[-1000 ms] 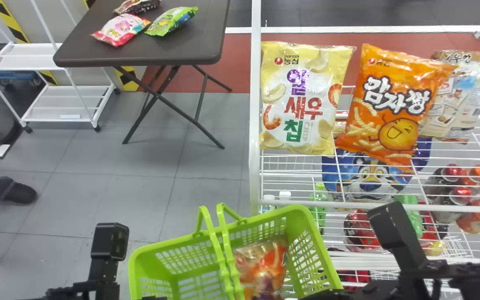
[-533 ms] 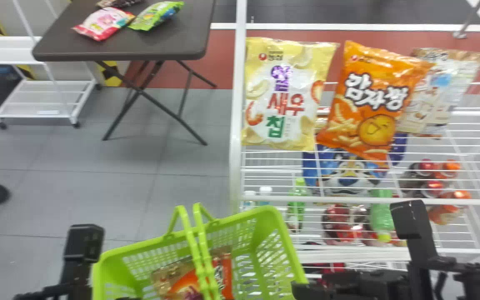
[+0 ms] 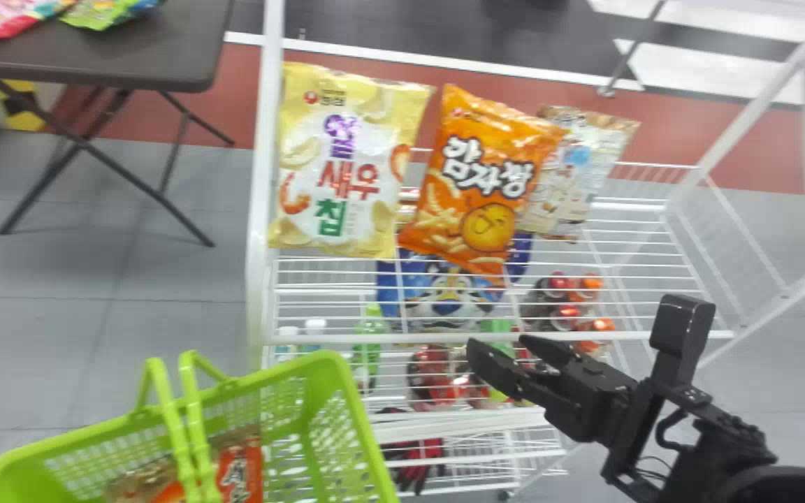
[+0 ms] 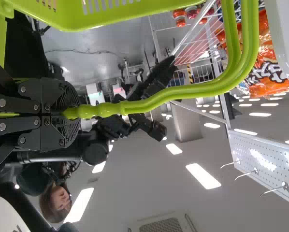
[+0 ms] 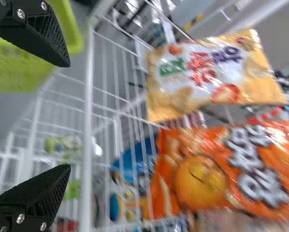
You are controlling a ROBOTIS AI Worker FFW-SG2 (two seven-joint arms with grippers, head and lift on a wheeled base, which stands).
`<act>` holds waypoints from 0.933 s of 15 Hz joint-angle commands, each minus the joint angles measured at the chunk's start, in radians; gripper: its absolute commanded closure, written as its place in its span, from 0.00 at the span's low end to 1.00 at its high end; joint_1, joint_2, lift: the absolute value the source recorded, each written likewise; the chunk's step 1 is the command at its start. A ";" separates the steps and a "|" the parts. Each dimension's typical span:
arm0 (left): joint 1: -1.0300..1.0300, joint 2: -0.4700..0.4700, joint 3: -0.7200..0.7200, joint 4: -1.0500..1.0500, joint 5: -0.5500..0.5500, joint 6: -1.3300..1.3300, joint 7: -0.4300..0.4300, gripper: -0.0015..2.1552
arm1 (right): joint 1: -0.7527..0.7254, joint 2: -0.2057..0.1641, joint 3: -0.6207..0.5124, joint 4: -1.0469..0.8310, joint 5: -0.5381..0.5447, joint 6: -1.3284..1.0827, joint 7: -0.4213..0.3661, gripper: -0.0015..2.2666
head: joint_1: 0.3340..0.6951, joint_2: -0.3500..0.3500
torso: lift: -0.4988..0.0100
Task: Hold basket handle with left hand then pick Saewookkang with right hand and place into basket
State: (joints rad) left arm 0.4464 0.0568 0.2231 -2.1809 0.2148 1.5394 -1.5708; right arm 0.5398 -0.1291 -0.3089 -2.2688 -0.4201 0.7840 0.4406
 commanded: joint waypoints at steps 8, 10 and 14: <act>0.006 -0.015 -0.002 0.006 -0.003 0.032 -0.010 1.00 | 0.115 0.111 0.024 0.233 0.135 -0.739 -0.002 0.03 | 1.00 0.00 | 0.95; 0.011 -0.022 -0.002 0.006 -0.006 0.032 -0.010 1.00 | 0.126 0.117 0.044 0.233 0.139 -0.748 -0.002 0.03 | 1.00 0.00 | 0.95; 0.025 -0.025 0.001 0.004 -0.006 0.032 -0.010 1.00 | 0.144 0.118 0.099 0.233 0.173 -0.769 -0.002 0.03 | 1.00 0.00 | 0.95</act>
State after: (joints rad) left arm 0.4665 0.0324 0.2216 -2.1761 0.2087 1.5394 -1.5708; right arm 0.6775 -0.0121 -0.2227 -2.0348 -0.2560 0.0185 0.4387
